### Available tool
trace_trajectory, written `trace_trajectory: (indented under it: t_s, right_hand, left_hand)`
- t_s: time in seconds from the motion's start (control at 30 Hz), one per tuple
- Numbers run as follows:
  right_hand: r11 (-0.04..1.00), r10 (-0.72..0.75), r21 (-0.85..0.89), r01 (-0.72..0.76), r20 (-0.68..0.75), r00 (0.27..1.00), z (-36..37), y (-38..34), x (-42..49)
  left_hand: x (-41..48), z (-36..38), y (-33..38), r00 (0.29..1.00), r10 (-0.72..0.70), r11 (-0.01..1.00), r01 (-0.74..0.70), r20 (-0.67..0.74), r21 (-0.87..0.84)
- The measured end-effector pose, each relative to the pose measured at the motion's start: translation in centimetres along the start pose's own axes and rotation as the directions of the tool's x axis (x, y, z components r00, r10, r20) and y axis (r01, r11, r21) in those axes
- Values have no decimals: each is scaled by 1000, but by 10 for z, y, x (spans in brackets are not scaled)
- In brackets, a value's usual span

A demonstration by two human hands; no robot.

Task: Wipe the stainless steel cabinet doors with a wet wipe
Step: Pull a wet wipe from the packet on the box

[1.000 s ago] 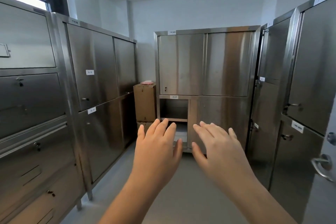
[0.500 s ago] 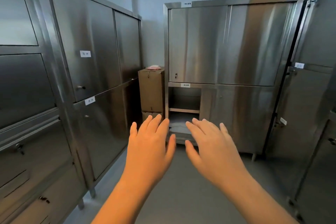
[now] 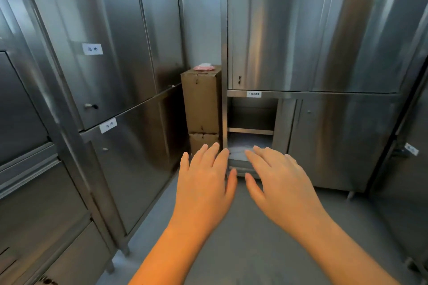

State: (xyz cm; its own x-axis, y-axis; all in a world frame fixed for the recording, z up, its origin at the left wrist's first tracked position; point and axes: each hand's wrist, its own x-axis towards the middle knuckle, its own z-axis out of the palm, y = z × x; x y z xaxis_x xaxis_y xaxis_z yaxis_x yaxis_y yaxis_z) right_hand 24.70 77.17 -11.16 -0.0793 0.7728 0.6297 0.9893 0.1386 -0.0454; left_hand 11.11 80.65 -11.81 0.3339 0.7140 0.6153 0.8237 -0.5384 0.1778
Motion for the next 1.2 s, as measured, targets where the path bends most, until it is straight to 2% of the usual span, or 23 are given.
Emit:
trace_trajectory:
  t_s: [0.3,0.4,0.5,0.57,0.7,0.9,1.03,1.2]
  right_hand:
    - [1000,2,-2,-2,60,998,88,97,104]
    - [1000,-20,7,20,70,997,109,125,141]
    - [1000,-26,16,25,74,997,133,146,172]
    - [1000,-18,25,15,129,992,151,155,188]
    - [998,-52,42,42,255,966,191,167,221]
    - [998,-14,67,-6,292,956,258,161,282]
    - [999,-34,50,20,300,953,310,148,344]
    - [996,-7,88,-19,284,959,361,117,425]
  left_hand:
    - [128,98,-13,999,-31,1000,31,-15,6]
    - [169,126,-18,997,-1,999,5,-72,48]
    - [199,153,-26,994,-32,998,36,-100,41]
    - [214,171,-36,995,-63,997,66,-83,35]
    - [242,202,-61,993,-100,994,102,-59,25]
    - [289,243,-131,983,-173,985,174,61,-13]
    - [334,263,-196,978,-203,979,204,57,-17]
    - [392,279,-269,984,-173,984,175,50,-35]
